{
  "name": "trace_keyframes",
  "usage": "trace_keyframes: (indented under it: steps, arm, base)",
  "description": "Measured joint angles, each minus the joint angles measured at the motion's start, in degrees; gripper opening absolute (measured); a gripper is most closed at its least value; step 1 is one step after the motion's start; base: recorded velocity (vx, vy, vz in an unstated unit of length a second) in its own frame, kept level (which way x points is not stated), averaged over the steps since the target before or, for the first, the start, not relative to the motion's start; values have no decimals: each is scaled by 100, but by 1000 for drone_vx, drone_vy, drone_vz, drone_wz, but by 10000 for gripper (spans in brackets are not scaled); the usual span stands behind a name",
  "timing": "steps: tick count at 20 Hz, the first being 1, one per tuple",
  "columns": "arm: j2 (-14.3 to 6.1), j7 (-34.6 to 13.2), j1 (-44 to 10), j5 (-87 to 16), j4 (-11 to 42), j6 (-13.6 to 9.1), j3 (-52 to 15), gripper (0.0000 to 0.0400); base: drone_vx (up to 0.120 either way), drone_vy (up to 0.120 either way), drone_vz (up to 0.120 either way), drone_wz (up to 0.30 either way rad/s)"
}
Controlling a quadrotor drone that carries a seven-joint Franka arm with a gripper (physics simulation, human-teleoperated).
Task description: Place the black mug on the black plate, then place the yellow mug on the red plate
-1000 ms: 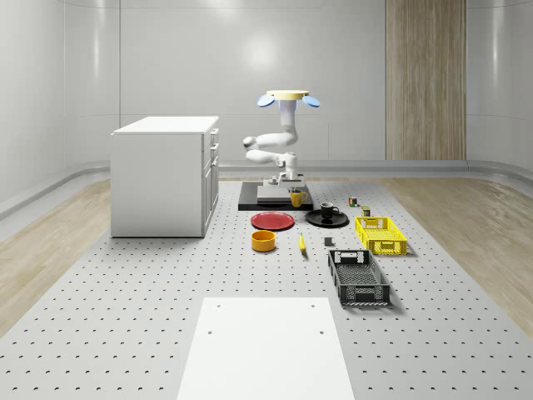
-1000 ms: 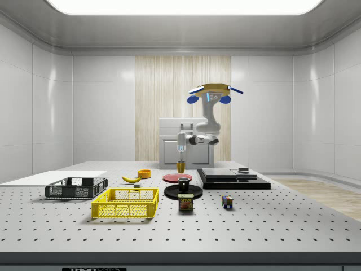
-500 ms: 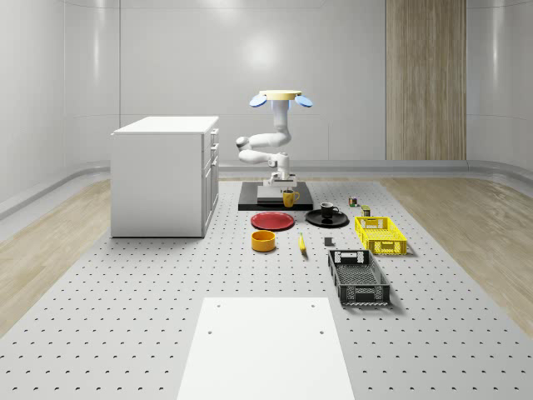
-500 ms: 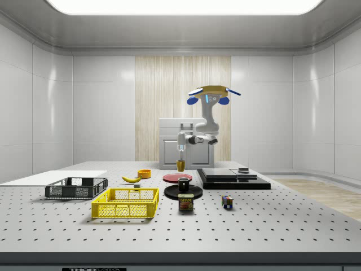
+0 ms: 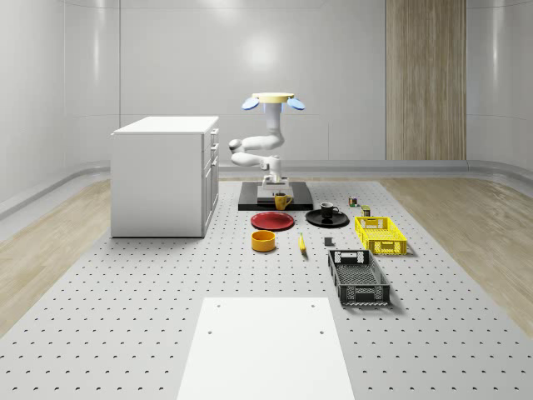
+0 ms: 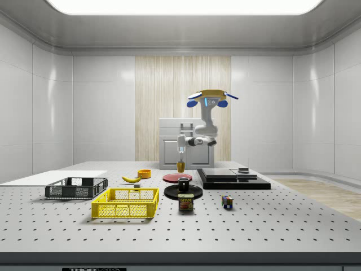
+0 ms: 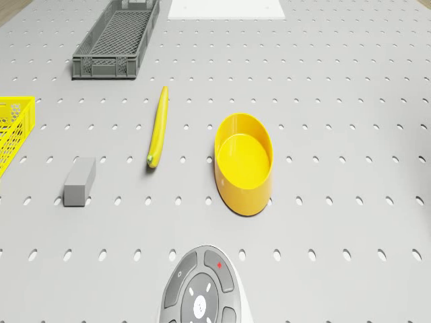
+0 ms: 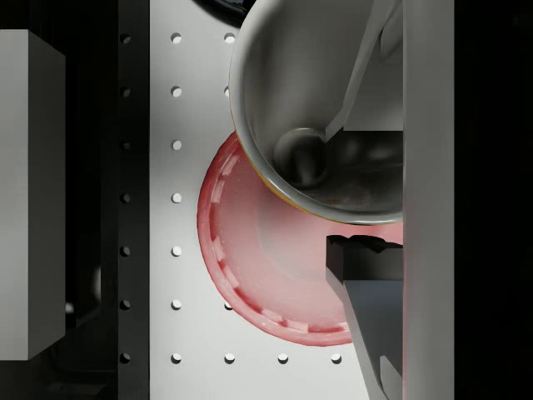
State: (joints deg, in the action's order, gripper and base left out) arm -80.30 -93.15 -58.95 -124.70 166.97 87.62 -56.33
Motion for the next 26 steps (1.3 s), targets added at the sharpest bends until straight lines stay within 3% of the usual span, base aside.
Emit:
trace_keyframes:
  steps: [15, 26]
  arm:
    - [-264, 715, 647, 145, -68, 278, -98, 110]
    - [-300, 852, 553, -420, -474, 685, 508, 110]
  base:
    - [0, -3, 0, 0]
    - [0, 0, 0, 0]
